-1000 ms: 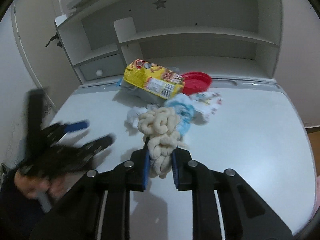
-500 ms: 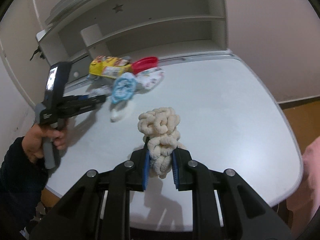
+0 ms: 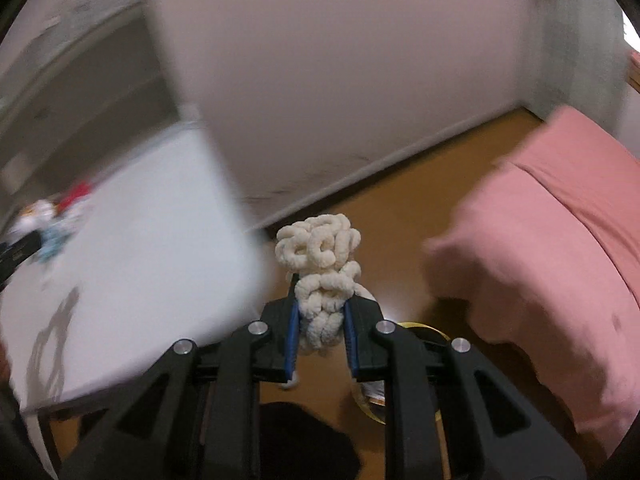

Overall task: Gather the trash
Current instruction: 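Grasp the white tissue with the left tool while the right tool grasps the beige rope toy, then carry the tissue and rope toy over the black bin and open both tools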

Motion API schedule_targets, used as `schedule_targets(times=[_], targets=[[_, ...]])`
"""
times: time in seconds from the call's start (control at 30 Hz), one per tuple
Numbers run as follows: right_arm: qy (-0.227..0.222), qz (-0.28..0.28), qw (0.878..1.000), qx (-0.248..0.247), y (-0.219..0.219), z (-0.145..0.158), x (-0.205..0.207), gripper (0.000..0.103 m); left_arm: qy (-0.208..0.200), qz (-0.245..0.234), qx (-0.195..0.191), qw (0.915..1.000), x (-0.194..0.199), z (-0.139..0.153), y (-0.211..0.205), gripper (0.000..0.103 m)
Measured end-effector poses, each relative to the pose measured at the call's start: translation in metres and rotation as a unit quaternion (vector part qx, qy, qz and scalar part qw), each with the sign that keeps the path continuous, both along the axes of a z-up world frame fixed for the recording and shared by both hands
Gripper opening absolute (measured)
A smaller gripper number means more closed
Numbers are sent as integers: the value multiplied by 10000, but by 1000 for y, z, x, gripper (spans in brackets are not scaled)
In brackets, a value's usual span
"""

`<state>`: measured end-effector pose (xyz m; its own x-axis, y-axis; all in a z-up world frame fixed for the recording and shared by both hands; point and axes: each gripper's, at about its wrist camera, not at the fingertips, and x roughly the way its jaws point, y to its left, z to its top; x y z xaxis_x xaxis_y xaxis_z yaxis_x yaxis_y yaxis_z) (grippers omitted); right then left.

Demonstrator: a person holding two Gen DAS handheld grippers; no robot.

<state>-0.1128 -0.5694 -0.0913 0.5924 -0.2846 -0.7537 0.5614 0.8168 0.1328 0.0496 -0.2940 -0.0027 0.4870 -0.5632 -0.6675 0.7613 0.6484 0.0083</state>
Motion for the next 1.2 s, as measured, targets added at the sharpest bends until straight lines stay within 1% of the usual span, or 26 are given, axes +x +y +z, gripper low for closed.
schedule_targets(times=[0.03,0.1,0.13,0.2,0.23,0.33,0.4,0.47,0.57,0.67,0.77,0.8,1.03,1.13,1.17,1.2], targets=[[135,-246,9996,66,-20,-14,-9,19,35,-332,2,9994,-16,-4,-28,36],[329,-527,9979,173,-45,-33,-22,19,201,-791,32,9967,-42,-13,-71,36],[446,-699,9961,306,-62,-48,-31,19,354,-1140,40,9928,-60,-21,-99,36],[617,-848,9932,508,-82,-69,-41,19,478,-1484,125,9877,-81,-35,-135,36],[749,-968,9905,625,-95,-84,-47,19,542,-1627,185,9850,-91,-45,-153,36],[1052,-1079,9843,914,-115,-114,-55,19,779,-1911,442,9775,-117,-84,-199,36],[1308,-1112,9787,1127,-128,-140,-59,19,871,-1954,634,9748,-123,-106,-218,36],[1528,-1111,9736,1278,-135,-158,-62,19,1011,-1992,822,9713,-127,-129,-234,36],[1682,-1077,9671,1576,-138,-180,-64,19,1117,-1968,1009,9688,-126,-151,-251,36],[1763,-1042,9648,1650,-140,-190,-67,19,1218,-1932,1130,9670,-119,-166,-265,36],[1749,-1029,9647,1679,-140,-191,-69,19,1257,-1934,1187,9658,-122,-173,-266,36],[1735,-1026,9648,1690,-139,-189,-70,19,1265,-1934,1194,9656,-122,-172,-259,36],[1584,-959,9671,1742,-141,-185,-71,20,1308,-1949,1225,9643,-122,-178,-260,36],[1567,-912,9679,1741,-138,-185,-69,33,1305,-1934,1226,9646,-122,-178,-258,36],[1555,-916,9685,1717,-138,-184,-68,47,1304,-1942,1223,9645,-123,-178,-258,36],[1537,-926,9692,1688,-137,-183,-68,55,1300,-1941,1225,9646,-123,-178,-257,36]])
